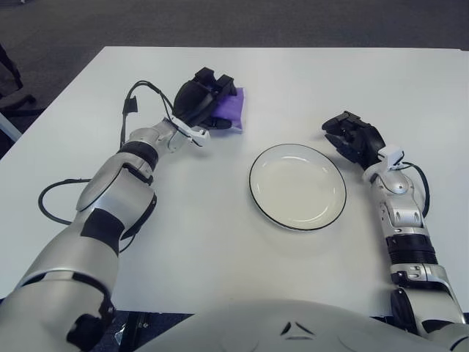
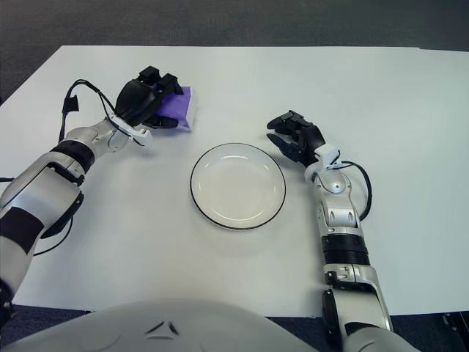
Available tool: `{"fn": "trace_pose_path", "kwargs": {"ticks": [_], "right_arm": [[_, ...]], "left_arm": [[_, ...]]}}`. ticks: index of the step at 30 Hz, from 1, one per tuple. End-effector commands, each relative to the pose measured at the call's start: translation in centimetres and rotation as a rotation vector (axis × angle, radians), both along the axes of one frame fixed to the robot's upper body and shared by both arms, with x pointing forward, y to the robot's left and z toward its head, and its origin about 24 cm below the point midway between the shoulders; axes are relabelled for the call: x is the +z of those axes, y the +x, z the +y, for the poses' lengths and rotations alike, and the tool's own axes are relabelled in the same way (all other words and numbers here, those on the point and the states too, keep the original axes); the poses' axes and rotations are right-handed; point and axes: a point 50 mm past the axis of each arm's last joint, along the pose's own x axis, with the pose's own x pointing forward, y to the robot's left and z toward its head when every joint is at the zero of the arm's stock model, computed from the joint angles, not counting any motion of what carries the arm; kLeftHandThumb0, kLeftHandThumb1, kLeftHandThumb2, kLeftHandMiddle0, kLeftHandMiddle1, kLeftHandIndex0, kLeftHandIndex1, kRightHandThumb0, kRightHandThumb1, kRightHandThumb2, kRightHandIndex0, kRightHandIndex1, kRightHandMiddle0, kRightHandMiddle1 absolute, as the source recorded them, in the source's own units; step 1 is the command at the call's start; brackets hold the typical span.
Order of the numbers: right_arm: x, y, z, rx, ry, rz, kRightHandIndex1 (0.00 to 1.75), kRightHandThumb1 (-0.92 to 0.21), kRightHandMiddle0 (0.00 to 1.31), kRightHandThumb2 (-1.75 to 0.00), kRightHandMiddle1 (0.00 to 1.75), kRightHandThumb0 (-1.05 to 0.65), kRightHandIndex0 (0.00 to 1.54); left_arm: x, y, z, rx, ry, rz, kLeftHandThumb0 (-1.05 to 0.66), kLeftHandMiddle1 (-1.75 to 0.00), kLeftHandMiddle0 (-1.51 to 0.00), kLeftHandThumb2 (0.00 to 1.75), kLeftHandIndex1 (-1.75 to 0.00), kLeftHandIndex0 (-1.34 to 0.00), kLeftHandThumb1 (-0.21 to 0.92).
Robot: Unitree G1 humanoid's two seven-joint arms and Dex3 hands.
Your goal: Put the tissue paper into the plate.
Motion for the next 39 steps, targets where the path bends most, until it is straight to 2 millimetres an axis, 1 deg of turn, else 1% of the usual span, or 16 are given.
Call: {"fn": "trace_pose_path", "kwargs": {"ticks": [1,10,15,16,17,18,21,26,29,32,35,39], "right_arm": [[-2.5,-0.8,-0.4,-0.005,-0.01,0.124,1.27,-0.92,0.47,-0.16,1.27,-0.01,0.65],[-2.5,-0.7,-0.4,-0.009,-0.008,0.123,1.28,-0.92,0.46,-0.16,1.27,-0.01,0.65],[-2.5,-0.7,-0.4,-0.013,-0.003,0.125,1.28,-0.92,0.46,-0.16,1.27,-0.01,0.65],[-2.4,-0.6,-0.4,-0.013,-0.003,0.125,1.28,-0.92,0.46,-0.16,1.27,-0.01,0.65],[-2.4,-0.6,-0.4,-0.014,-0.002,0.125,1.28,-0.92,0.46,-0.16,1.27,-0.01,0.65],[-2.4,-0.6,-0.4,-0.015,-0.002,0.125,1.28,-0.92,0.46,-0.16,1.27,-0.01,0.65],[-2.4,-0.6,-0.5,-0.019,0.001,0.126,1.28,-0.92,0.46,-0.16,1.27,-0.01,0.65],[-2.4,-0.5,-0.5,-0.029,0.006,0.126,1.28,-0.92,0.46,-0.16,1.27,-0.01,0.65],[-2.4,-0.5,-0.5,-0.033,0.009,0.127,1.28,-0.92,0.46,-0.16,1.27,-0.01,0.65],[-2.4,-0.4,-0.5,-0.035,0.012,0.129,1.29,-0.92,0.46,-0.16,1.27,-0.01,0.65],[-2.5,-0.4,-0.5,-0.037,0.013,0.13,1.29,-0.92,0.47,-0.16,1.26,-0.01,0.65],[-2.5,-0.4,-0.5,-0.038,0.015,0.132,1.29,-0.92,0.47,-0.16,1.26,-0.01,0.64]], "left_arm": [[2.2,0.1,-0.6,-0.063,-0.035,-0.103,-0.39,-1.75,-0.71,0.98,-1.75,-0.41,0.57],[4.6,-0.6,-1.7,-0.197,-0.136,-0.2,-0.39,-1.75,-0.72,1.0,-1.75,-0.42,0.56],[5.7,-1.0,-2.2,-0.274,-0.165,-0.204,-0.39,-1.75,-0.73,1.0,-1.75,-0.42,0.56],[5.9,-1.1,-2.3,-0.286,-0.167,-0.204,-0.22,-1.75,-0.75,0.89,-1.75,-0.48,0.58],[6.0,-1.2,-2.5,-0.31,-0.171,-0.207,-0.11,-1.75,-0.76,0.8,-1.75,-0.52,0.6],[6.2,-1.4,-2.7,-0.326,-0.173,-0.209,-0.04,-1.75,-0.77,0.73,-1.75,-0.54,0.62],[6.4,-2.2,-3.4,-0.41,-0.176,-0.232,0.05,-1.75,-0.79,0.64,-1.75,-0.57,0.65],[5.9,-3.8,-4.5,-0.5,-0.168,-0.266,0.08,-1.75,-0.82,0.59,-1.75,-0.59,0.66],[5.2,-5.1,-5.2,-0.559,-0.159,-0.263,0.09,-1.75,-0.83,0.58,-1.75,-0.6,0.66],[4.1,-6.7,-6.4,-0.679,-0.176,-0.196,0.07,-1.75,-0.84,0.51,-1.75,-0.61,0.7],[3.4,-7.5,-7.0,-0.75,-0.198,-0.138,0.06,-1.75,-0.85,0.43,-1.75,-0.62,0.74],[2.6,-8.1,-7.6,-0.826,-0.237,-0.08,0.06,-1.75,-0.85,0.39,-1.75,-0.62,0.75]]}}
